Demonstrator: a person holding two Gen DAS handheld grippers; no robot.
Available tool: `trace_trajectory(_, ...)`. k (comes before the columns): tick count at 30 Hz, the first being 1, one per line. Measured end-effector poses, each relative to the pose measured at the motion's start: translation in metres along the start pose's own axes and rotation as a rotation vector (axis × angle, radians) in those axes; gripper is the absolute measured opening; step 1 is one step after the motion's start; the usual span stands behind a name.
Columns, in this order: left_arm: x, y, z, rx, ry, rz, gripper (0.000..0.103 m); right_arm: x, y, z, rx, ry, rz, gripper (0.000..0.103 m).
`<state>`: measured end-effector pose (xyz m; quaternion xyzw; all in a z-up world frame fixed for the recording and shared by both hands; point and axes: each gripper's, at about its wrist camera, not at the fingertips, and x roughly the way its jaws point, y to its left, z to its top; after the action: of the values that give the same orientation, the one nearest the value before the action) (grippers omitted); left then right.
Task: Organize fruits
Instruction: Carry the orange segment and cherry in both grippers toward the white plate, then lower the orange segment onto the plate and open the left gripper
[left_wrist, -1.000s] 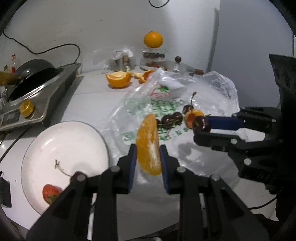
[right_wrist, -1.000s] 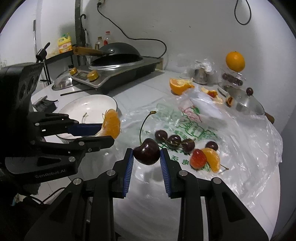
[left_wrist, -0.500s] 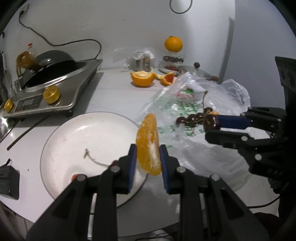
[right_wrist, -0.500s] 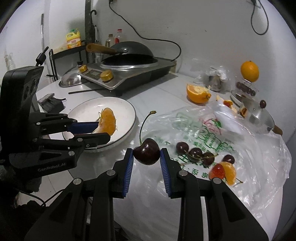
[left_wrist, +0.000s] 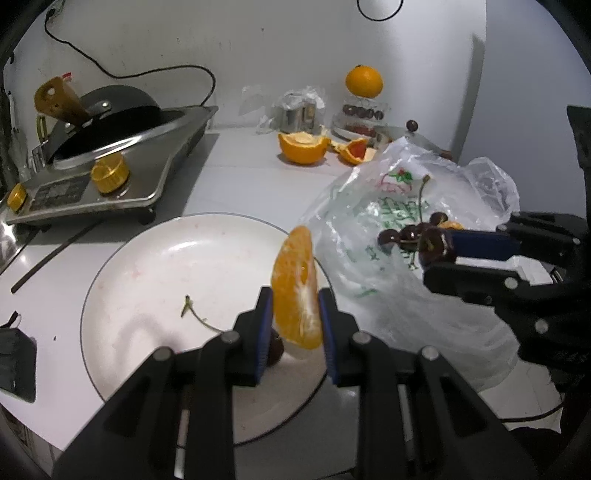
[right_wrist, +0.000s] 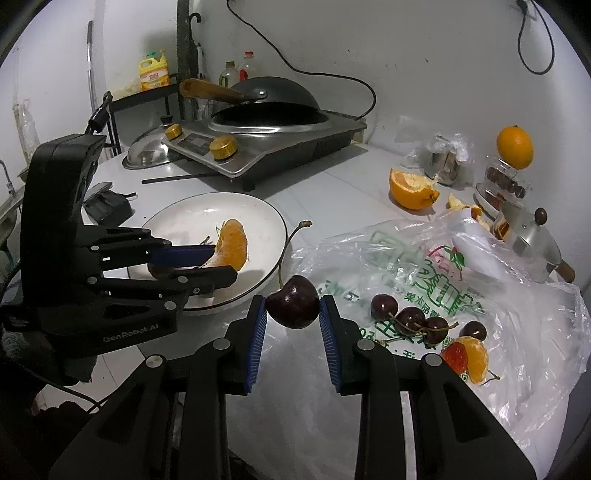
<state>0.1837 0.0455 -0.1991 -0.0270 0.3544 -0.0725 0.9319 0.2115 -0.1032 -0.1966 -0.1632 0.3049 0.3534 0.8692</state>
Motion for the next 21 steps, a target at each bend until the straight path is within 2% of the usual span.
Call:
trace_trajectory(7, 0.019, -0.002, 0.005, -0.008, 0.043, -0.006, 0.025, 0.01, -0.009, 0.003, 0.011, 0.008, 0.007, 0.031)
trace_trajectory(12, 0.025, -0.002, 0.006, -0.002, 0.07, -0.006, 0.03, 0.015, -0.012, 0.005, 0.013, 0.012, 0.009, 0.031)
trace_trajectory(14, 0.023, 0.0, 0.007, -0.005, 0.062, -0.004, 0.036, 0.017, -0.012, 0.007, 0.011, 0.013, 0.01, 0.031)
trace_trajectory(16, 0.02, 0.004, 0.008, -0.015, 0.047, 0.005, 0.053, 0.018, -0.01, 0.009, 0.009, 0.012, 0.01, 0.031)
trace_trajectory(21, 0.006, 0.015, 0.009, -0.024, 0.019, 0.005, 0.054, 0.023, -0.001, 0.015, -0.007, 0.016, 0.015, 0.031)
